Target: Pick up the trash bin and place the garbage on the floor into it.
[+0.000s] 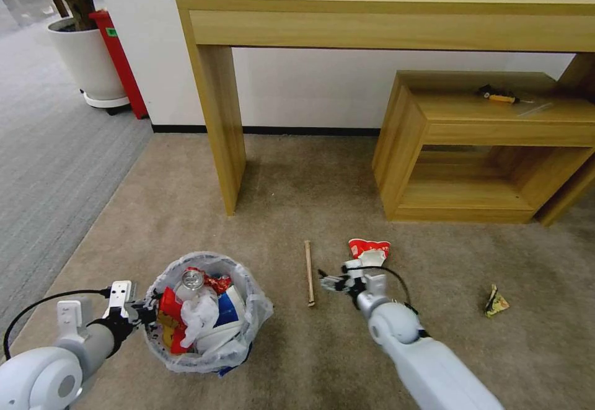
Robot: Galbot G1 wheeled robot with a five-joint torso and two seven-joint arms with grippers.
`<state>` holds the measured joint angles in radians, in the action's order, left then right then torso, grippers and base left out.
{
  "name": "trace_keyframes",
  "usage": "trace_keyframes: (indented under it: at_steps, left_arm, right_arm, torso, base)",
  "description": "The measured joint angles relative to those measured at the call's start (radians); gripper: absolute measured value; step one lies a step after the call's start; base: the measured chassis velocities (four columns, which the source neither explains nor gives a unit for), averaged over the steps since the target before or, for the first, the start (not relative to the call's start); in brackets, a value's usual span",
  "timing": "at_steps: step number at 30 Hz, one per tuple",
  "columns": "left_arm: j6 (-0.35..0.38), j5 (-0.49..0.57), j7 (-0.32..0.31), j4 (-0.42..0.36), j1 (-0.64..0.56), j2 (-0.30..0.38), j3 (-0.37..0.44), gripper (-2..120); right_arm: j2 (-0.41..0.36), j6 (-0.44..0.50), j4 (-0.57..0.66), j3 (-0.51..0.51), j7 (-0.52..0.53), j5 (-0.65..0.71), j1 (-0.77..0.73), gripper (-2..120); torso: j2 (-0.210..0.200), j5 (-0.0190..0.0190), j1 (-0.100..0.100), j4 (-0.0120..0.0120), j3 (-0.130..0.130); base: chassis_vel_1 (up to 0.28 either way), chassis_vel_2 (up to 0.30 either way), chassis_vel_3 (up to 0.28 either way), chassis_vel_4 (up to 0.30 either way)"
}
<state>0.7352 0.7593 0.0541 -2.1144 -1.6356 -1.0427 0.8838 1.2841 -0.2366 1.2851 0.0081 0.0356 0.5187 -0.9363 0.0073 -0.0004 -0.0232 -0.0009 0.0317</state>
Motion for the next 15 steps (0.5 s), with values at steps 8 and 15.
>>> trace_keyframes:
  at_steps: [8, 15]
  left_arm:
    - [0.0, 0.006, 0.002, -0.003, 0.0, 0.004, 0.002, 0]
    - [0.0, 0.005, -0.001, -0.01, 0.008, 0.002, -0.013, 0]
  right_arm:
    - [0.068, -0.044, -0.193, -0.022, -0.002, 0.051, 0.082, 100]
    - [0.074, -0.051, -0.228, -0.047, -0.023, 0.054, 0.099, 92]
  torso:
    - [0.0, 0.0, 0.0, 0.0, 0.0]
    - [0.0, 0.0001, 0.0, 0.0, 0.0]
  base:
    - [0.0, 0.0, 0.0, 0.0]
    - [0.0, 0.0, 0.0, 0.0]
